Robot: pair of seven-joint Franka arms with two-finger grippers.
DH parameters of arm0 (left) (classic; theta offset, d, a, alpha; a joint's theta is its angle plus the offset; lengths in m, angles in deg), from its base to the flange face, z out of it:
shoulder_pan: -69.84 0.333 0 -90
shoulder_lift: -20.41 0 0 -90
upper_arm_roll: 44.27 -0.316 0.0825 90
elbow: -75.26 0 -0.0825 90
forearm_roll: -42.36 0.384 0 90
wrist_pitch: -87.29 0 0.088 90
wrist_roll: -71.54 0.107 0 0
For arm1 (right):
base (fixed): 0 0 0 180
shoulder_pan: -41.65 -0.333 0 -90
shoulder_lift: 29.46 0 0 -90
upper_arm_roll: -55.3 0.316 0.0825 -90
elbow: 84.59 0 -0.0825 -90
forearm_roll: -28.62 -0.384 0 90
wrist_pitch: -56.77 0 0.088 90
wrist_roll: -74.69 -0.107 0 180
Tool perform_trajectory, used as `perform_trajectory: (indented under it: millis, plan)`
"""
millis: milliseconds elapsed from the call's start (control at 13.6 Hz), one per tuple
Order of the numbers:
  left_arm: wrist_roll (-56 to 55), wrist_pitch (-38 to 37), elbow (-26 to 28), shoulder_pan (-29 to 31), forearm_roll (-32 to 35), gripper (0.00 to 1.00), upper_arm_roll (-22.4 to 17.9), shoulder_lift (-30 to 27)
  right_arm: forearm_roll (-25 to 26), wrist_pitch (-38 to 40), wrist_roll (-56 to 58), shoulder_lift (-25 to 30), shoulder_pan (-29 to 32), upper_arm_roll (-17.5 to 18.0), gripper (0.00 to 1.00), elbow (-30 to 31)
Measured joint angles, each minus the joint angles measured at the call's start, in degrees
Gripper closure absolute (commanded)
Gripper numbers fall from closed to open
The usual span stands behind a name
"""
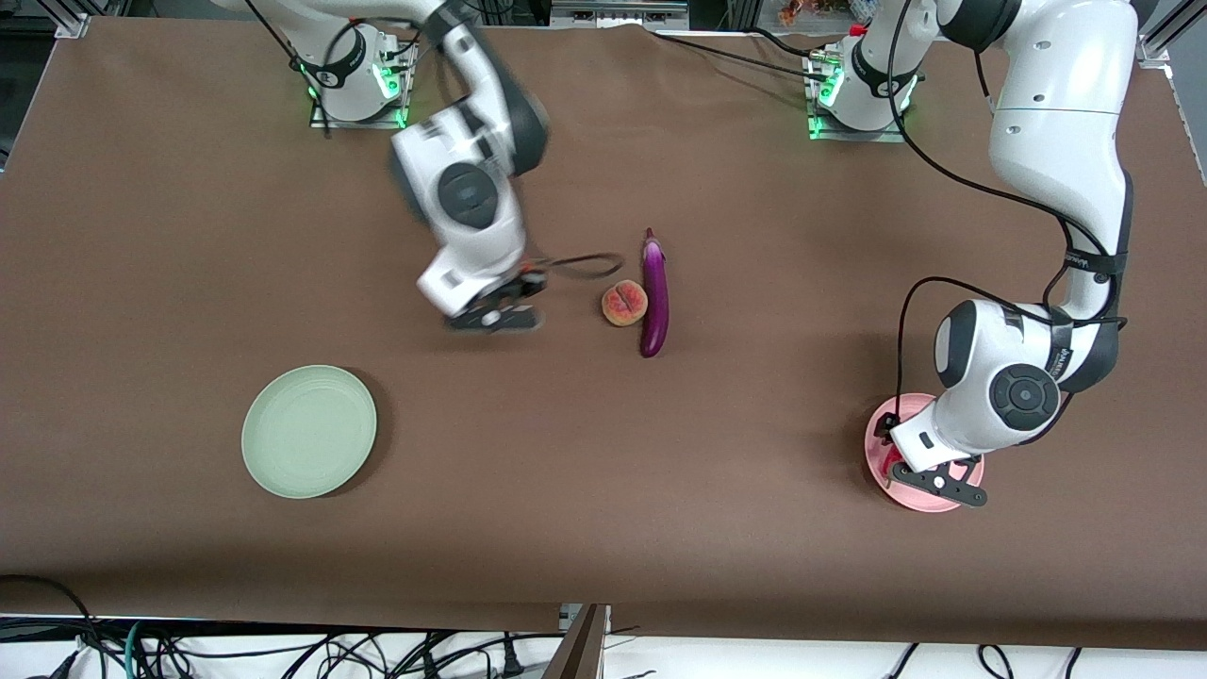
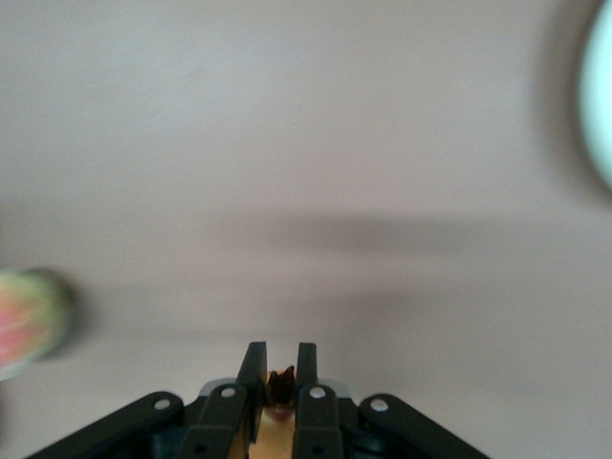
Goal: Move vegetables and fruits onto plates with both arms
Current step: 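Carry the pomegranate with the right gripper while the left gripper drops the chili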
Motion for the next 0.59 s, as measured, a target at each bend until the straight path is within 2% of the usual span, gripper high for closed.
perform_trajectory:
  millis: [147, 367, 587]
  plan:
    - [0.0, -1.2, -0.8, 0.0, -1.4, 0.00, 0.1, -1.0, 0.0, -0.1, 12.6, -0.6, 7.3, -2.4, 1.00, 0.2]
    - [-0.3, -7.1, -1.4, -0.1, -1.8, 0.00, 1.3, -4.7, -1.1, -2.5, 30.4, -3.3, 20.3, -2.5, 1.00, -0.1]
    - [-2.9, -13.2, -1.6, -0.2, -1.9, 0.00, 2.7, -9.1, -6.1, -9.5, 41.0, -8.0, 27.1, -2.2, 1.00, -0.2]
